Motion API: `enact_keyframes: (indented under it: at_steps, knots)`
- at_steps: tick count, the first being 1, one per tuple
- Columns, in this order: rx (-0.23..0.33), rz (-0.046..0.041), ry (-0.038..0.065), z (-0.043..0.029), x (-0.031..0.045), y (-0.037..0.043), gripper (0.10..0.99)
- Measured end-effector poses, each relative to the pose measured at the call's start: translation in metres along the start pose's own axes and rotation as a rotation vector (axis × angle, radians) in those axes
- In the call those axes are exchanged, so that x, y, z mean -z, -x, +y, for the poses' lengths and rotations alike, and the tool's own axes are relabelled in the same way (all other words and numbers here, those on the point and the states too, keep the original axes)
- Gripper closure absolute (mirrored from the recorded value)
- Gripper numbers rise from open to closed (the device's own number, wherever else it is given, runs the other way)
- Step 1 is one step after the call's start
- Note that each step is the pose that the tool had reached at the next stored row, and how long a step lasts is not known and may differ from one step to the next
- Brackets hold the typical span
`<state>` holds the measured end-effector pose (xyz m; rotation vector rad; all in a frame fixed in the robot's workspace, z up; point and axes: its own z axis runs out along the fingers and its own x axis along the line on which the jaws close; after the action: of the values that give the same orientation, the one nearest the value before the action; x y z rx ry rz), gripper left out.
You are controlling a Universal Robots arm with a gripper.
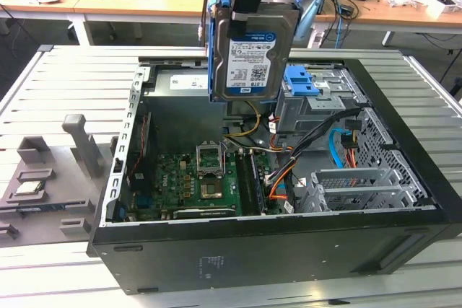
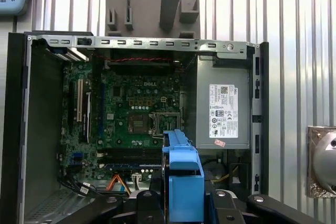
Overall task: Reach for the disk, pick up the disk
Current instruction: 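Pick up the disk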
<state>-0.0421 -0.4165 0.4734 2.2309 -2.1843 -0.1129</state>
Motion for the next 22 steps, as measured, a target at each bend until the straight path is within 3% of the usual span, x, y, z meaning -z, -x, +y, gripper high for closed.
enact_keyframes:
  at_steps: [22]
  knots:
    - [0.000, -0.0001, 0.000, 0.0008, 0.0012, -0.0353, 0.718]
